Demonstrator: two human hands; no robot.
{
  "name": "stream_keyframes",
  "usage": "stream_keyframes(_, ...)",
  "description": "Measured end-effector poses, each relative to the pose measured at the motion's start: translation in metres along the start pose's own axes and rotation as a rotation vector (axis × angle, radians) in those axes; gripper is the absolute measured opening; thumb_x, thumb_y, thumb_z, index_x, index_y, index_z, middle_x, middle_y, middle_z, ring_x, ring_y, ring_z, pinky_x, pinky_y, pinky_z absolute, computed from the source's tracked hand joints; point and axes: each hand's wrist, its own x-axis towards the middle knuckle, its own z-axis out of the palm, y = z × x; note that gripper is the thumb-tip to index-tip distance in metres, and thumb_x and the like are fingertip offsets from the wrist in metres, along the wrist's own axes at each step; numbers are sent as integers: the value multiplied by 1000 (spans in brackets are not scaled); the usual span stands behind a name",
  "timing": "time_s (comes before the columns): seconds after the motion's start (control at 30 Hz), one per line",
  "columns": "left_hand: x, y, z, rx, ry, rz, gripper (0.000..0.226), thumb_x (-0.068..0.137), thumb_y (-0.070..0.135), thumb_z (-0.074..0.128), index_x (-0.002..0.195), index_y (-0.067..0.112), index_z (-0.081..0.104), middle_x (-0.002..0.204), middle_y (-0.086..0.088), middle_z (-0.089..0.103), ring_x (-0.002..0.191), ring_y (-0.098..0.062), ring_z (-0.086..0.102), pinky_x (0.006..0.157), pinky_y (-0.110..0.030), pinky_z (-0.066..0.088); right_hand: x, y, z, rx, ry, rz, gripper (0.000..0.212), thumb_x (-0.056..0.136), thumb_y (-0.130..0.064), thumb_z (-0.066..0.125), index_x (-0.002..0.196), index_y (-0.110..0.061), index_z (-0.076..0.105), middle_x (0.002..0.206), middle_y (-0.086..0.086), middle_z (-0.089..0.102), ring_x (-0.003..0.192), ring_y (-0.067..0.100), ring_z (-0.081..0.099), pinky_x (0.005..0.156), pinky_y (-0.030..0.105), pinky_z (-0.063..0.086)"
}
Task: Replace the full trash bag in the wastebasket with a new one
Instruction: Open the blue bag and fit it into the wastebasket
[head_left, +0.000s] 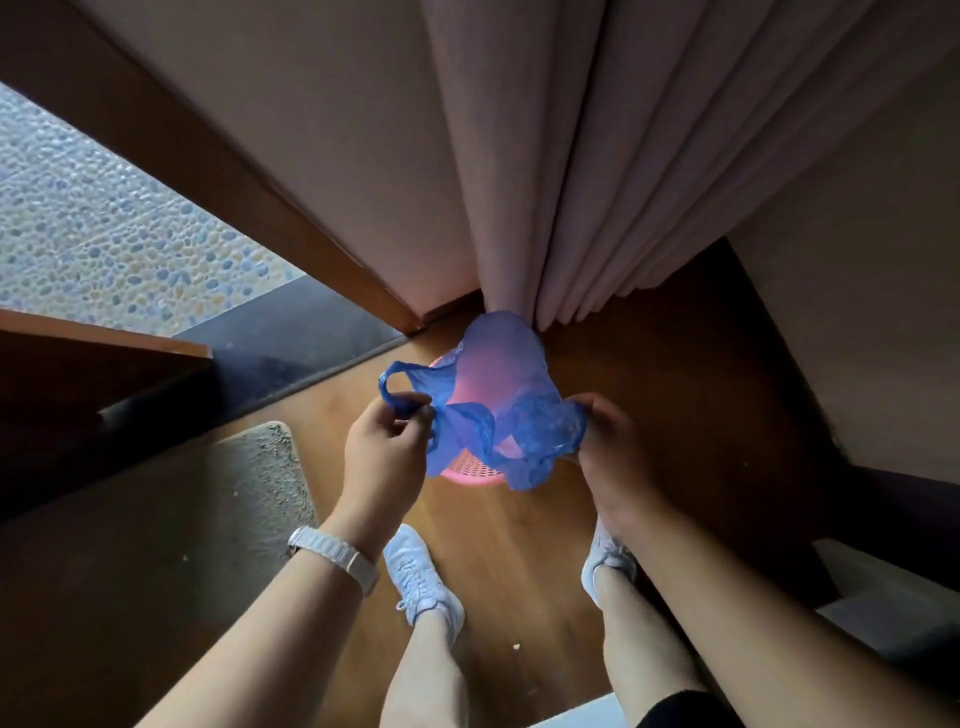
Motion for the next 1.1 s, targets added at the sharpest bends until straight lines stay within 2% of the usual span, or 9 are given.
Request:
stream_keyframes(0.1, 18, -37, 15, -48, 6, -1, 19, 85, 12, 64, 80, 30, 70, 72, -1, 70, 72, -19, 65, 81, -54, 56, 20, 33, 6, -27, -8, -50, 13, 81, -18, 51, 78, -10, 61, 69, 3, 63, 67, 12, 56, 61, 26, 45)
stream_keyframes(0.23, 39, -97, 36, -22, 10, 17, 17, 87, 9, 64, 83, 25, 67, 73, -2, 68, 69, -14, 61, 77, -44, 55, 55, 83, 11, -6, -13, -8, 15, 77, -24, 50, 76, -15, 62, 75, 11, 63, 72, 22, 56, 67, 35, 45)
stream_keyframes(0.4, 66, -173, 61, 43, 42, 50, 16, 88, 10, 62, 82, 25, 64, 72, 6, 64, 58, 1, 54, 62, -22, 44, 100, 148, 15, -81, -51, -24, 25, 95, -7, 46, 78, -19, 60, 84, 14, 64, 80, 24, 58, 77, 42, 49)
stream_keyframes(0.53, 81, -223, 76, 68, 67, 114, 12, 88, 11, 62, 87, 23, 66, 75, 5, 65, 60, 5, 55, 58, -9, 42, 121, 188, 18, -175, -109, -81, 16, 98, -10, 47, 92, -8, 61, 97, 18, 67, 87, 22, 62, 80, 39, 54)
stream_keyframes(0.7, 98, -255, 76, 80, 100, 207, 7, 87, 14, 62, 88, 17, 68, 77, 4, 67, 66, -6, 56, 62, -15, 44, 160, 211, 14, -337, -229, -238, 22, 97, -10, 50, 78, -16, 60, 80, 7, 63, 72, 14, 60, 68, 34, 50)
stream_keyframes(0.83, 77, -274, 55, 13, 215, 219, 10, 85, 15, 60, 83, 21, 68, 73, 3, 64, 61, -8, 53, 57, -19, 42, 155, 217, -10, -504, -199, -382, 24, 94, -9, 51, 72, -19, 56, 69, -1, 59, 62, 8, 53, 59, 26, 47)
stream_keyframes(0.97, 63, -278, 36, 55, 267, 168, 10, 81, 19, 58, 83, 18, 68, 73, 1, 65, 66, -15, 56, 61, -26, 42, 140, 217, -42, -662, -144, -459, 12, 88, -13, 58, 77, -18, 60, 83, 14, 67, 78, 31, 64, 78, 46, 53)
stream_keyframes(1.03, 62, -277, 28, 167, 289, 121, 13, 80, 23, 56, 85, 19, 67, 76, 2, 65, 76, -22, 62, 67, -30, 46, 133, 213, -57, -797, -189, -435, 7, 89, -10, 58, 88, -15, 63, 88, 11, 67, 83, 28, 63, 73, 34, 48)
stream_keyframes(1.1, 63, -276, 25, 321, 326, 91, 23, 81, 26, 57, 101, 19, 63, 97, -2, 65, 96, -28, 62, 82, -36, 47, 135, 210, -67, -1006, -273, -407, 19, 85, -3, 57, 98, -16, 64, 93, 3, 66, 85, 18, 60, 70, 26, 42)
